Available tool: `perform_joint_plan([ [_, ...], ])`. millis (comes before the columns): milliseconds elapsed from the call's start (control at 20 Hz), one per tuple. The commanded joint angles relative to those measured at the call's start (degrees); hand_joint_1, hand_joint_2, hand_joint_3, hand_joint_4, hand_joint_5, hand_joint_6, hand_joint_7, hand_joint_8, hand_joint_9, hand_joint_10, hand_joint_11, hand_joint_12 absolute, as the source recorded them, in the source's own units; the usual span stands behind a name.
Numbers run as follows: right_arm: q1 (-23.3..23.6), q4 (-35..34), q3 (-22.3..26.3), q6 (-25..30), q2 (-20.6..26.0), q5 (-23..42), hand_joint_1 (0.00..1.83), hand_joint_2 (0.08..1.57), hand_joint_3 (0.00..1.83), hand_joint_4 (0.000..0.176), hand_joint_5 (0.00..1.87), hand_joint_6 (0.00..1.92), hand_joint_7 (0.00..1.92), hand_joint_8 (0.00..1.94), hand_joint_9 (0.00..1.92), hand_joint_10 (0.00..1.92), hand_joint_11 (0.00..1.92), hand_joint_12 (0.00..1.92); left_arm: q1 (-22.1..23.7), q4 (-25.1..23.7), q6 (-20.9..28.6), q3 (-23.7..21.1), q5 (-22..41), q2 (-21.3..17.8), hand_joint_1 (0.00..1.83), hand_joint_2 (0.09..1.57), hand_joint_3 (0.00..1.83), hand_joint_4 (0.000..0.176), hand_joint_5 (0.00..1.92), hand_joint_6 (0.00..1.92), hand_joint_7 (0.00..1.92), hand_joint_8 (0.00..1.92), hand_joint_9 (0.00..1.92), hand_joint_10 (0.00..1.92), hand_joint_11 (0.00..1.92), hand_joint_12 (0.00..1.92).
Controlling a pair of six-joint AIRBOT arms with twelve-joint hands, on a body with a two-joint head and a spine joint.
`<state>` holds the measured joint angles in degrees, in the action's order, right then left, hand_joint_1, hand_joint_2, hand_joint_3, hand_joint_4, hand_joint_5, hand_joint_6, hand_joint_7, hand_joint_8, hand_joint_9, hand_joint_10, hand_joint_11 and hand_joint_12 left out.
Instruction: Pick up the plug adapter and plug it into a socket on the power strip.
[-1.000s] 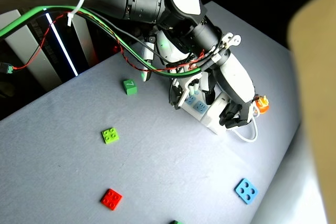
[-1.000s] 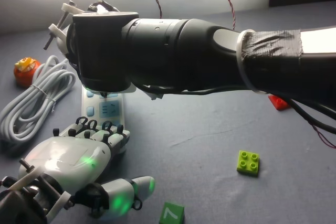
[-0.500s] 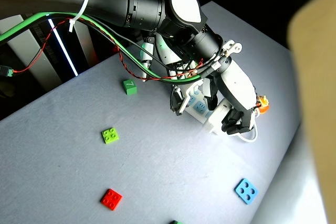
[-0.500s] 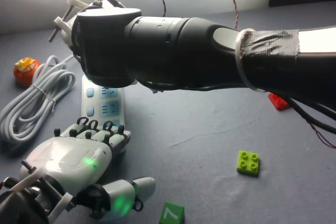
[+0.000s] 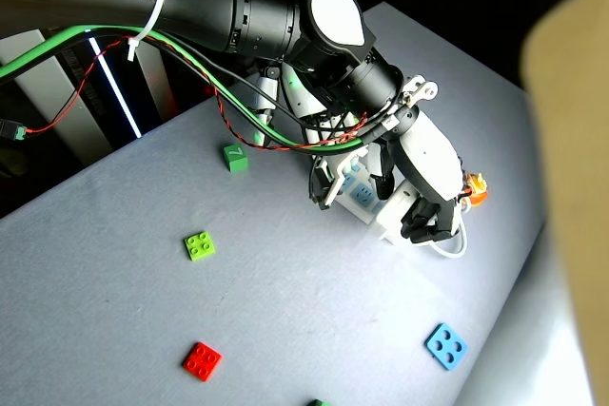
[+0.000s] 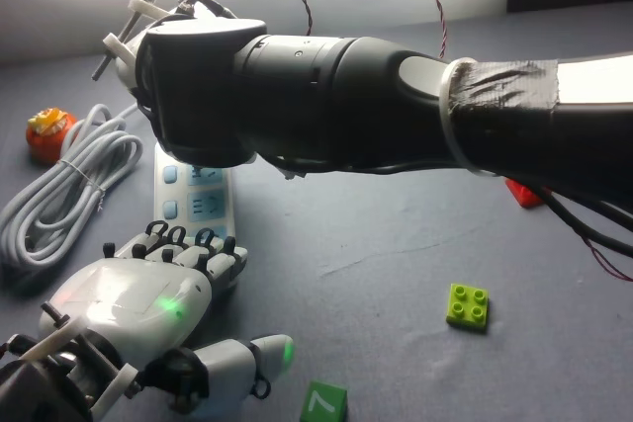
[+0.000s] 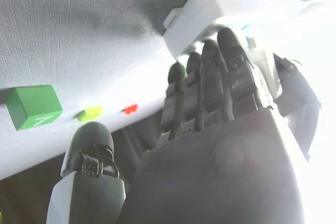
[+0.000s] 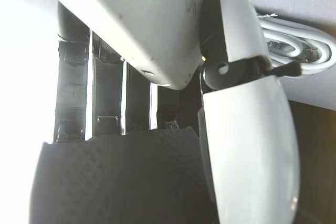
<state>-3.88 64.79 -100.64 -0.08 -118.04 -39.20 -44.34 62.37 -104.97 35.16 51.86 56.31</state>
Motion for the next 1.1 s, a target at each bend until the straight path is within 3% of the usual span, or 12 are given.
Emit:
perform_joint_plan([
  [0, 0.42, 4.01, -0.05, -0.33, -0.11, 0.64, 1.22, 1.11, 0.00, 0.013, 0.94, 1.02, 1.06, 0.89, 1.15, 0.01, 0.61, 1.17, 0.08, -2.23, 0.29, -0.45, -0.41, 0.88, 0.00, 1.24, 0.00, 0.000, 0.17, 0.00, 0.21, 0.00, 0.22, 0.00, 0.00, 0.60],
  [200, 0.56, 2.05, -0.03, -1.84, -0.50, 0.17, 1.21, 1.12, 0.00, 0.021, 0.93, 1.07, 1.04, 0.90, 1.14, 0.00, 0.59, 1.16, 0.00, -2.23, 0.30, -0.46, -0.41, 0.88, 0.00, 1.23, 0.00, 0.000, 0.19, 0.01, 0.22, 0.00, 0.22, 0.00, 0.00, 0.59],
  [650, 1.30, 1.30, 0.31, -3.71, -0.96, -0.56, 1.22, 1.11, 0.00, 0.022, 0.94, 1.04, 1.04, 0.91, 1.16, 0.01, 0.60, 1.19, -0.11, -2.23, 0.31, -0.75, -0.42, 0.87, 0.00, 1.23, 0.00, 0.000, 0.18, 0.00, 0.20, 0.00, 0.21, 0.00, 0.00, 0.60],
  [750, 1.46, 1.30, 0.30, -4.11, -1.03, -0.64, 1.21, 1.12, 0.00, 0.014, 0.91, 1.06, 1.03, 0.94, 1.15, 0.01, 0.60, 1.21, -0.11, -2.23, 0.31, -0.73, -0.42, 0.87, 0.00, 1.23, 0.00, 0.000, 0.14, 0.00, 0.17, 0.00, 0.18, 0.00, 0.00, 0.51],
  [850, 1.52, 1.31, 0.29, -4.22, -1.04, -0.71, 1.21, 1.12, 0.00, 0.022, 0.93, 1.04, 1.04, 0.92, 1.16, 0.01, 0.61, 1.20, -0.11, -2.23, 0.31, -0.73, -0.42, 0.87, 0.00, 1.23, 0.00, 0.000, 0.16, 0.00, 0.18, 0.00, 0.19, 0.00, 0.00, 0.56],
  [1050, 1.56, 1.32, 0.29, -4.24, -1.23, -0.40, 1.22, 1.12, 0.00, 0.021, 0.94, 1.04, 1.04, 0.91, 1.16, 0.01, 0.62, 1.21, -0.12, -2.23, 0.30, -0.74, -0.42, 0.88, 0.00, 1.23, 0.00, 0.000, 0.18, 0.01, 0.22, 0.01, 0.22, 0.01, 0.00, 0.60],
])
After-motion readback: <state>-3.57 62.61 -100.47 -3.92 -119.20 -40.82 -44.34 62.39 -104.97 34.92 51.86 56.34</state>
